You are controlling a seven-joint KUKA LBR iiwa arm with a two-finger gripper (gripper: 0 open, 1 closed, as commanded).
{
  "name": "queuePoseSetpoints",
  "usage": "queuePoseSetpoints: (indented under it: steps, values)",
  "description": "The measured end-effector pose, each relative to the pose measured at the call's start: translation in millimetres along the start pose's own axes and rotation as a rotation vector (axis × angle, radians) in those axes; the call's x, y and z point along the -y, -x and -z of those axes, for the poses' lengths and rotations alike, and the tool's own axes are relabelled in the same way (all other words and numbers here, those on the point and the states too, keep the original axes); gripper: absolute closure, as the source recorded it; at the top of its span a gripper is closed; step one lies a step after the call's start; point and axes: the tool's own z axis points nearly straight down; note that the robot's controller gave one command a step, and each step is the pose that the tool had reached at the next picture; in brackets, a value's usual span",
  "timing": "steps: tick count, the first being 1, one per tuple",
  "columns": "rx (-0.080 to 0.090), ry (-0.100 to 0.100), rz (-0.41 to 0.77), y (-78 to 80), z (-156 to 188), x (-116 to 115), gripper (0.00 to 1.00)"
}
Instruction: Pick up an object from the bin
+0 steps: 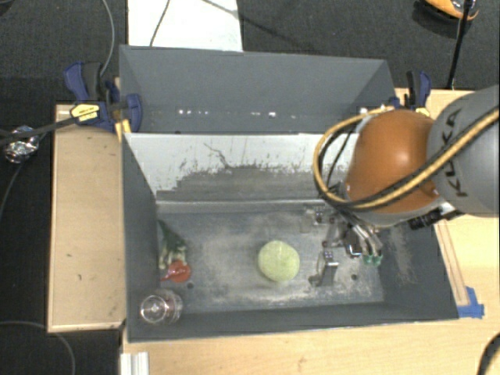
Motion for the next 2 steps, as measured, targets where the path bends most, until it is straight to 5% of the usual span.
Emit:
queuePoseSetpoints:
  steps: [1,2]
  values:
    - [0.008,0.0,0.0,1.7,4,0,0.0]
    - [0.013,0.0,0.041,4.5,-40,-2,0.0]
